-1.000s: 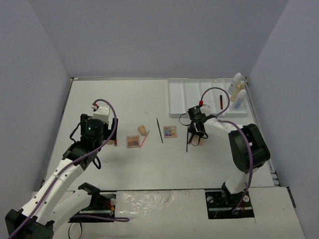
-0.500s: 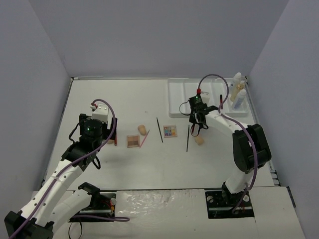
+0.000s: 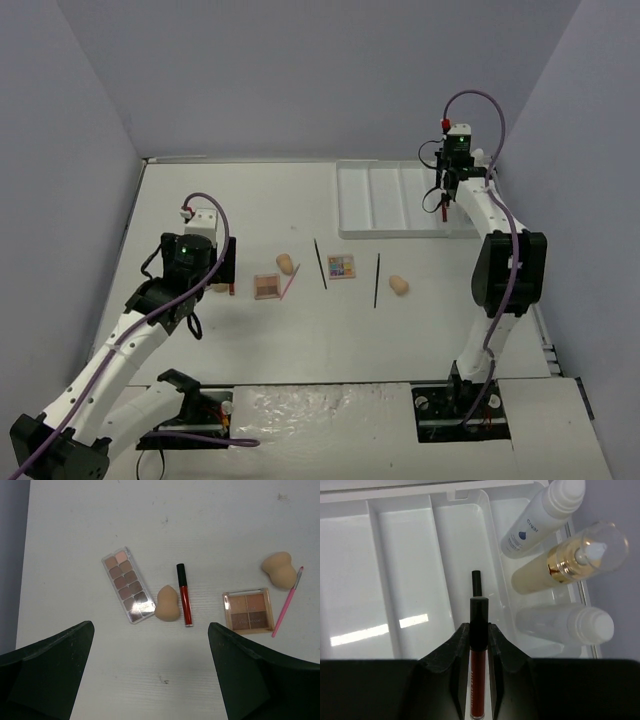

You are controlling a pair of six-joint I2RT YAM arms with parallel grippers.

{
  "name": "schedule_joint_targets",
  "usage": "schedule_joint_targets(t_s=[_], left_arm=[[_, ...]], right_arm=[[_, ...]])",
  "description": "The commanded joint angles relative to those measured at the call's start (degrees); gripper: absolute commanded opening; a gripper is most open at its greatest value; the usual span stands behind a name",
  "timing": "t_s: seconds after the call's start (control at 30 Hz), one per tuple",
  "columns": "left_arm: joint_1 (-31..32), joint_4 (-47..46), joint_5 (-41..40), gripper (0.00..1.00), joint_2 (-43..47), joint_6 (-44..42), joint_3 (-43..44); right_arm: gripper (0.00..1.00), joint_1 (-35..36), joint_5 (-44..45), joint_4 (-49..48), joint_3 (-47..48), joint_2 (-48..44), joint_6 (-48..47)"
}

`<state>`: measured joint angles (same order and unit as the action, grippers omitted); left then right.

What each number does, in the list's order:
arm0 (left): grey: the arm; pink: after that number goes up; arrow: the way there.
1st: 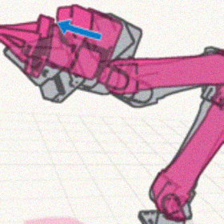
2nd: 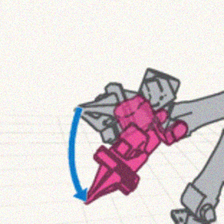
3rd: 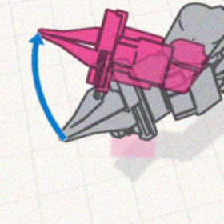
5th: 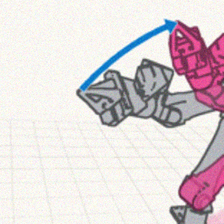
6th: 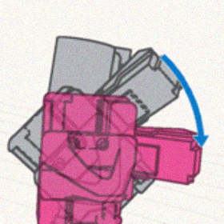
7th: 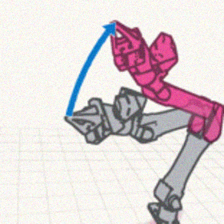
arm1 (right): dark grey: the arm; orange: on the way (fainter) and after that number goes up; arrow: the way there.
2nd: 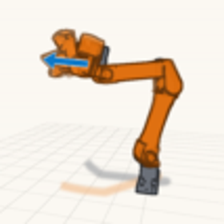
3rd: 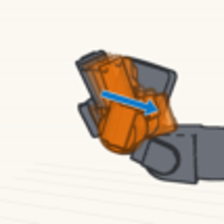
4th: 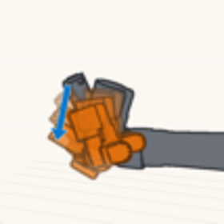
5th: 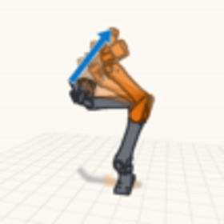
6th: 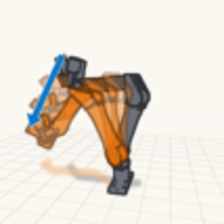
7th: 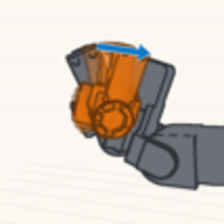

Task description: Organize the makeup

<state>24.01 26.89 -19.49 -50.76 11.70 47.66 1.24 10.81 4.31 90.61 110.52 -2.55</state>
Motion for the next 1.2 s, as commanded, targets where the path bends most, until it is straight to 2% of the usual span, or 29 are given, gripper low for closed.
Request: schedule_joint_targets(t_s=[0.0,0.17,0.27,0.33,0.5,0.7,0.97,1.17], left_arm=[[0.2,3.5,0.5,0.97,-1.4,6.9,4.6],[0.2,4.6,2.4,0.97,-2.9,12.4,3.0],[0.2,4.9,3.3,0.97,-3.9,14.9,2.3],[0.2,5.2,3.1,0.97,-4.9,16.1,2.0],[0.2,5.1,3.3,0.95,-7.2,18.1,1.6],[0.1,4.4,3.7,0.84,-11.7,19.5,1.6],[-0.3,4.3,5.3,0.53,-19.5,20.8,3.3],[-0.5,3.0,5.9,0.46,-24.5,22.1,2.7]], right_arm=[[0.0,-1.0,-3.4,-2.0,7.0,6.4,-8.0],[0.04,-1.0,-4.7,-2.3,10.7,13.6,-7.4],[0.22,-1.0,-5.5,-2.3,12.7,15.5,-6.5],[0.39,-0.9,-5.5,-2.3,13.2,14.8,-5.8],[0.58,-1.0,-5.7,-2.2,12.0,7.4,-3.3],[0.79,-0.6,-10.9,-2.1,5.1,-7.3,5.4],[0.82,3.0,-16.4,-5.8,-9.5,-23.2,13.9],[0.83,4.3,-19.5,-8.7,-19.4,-30.9,17.3]])
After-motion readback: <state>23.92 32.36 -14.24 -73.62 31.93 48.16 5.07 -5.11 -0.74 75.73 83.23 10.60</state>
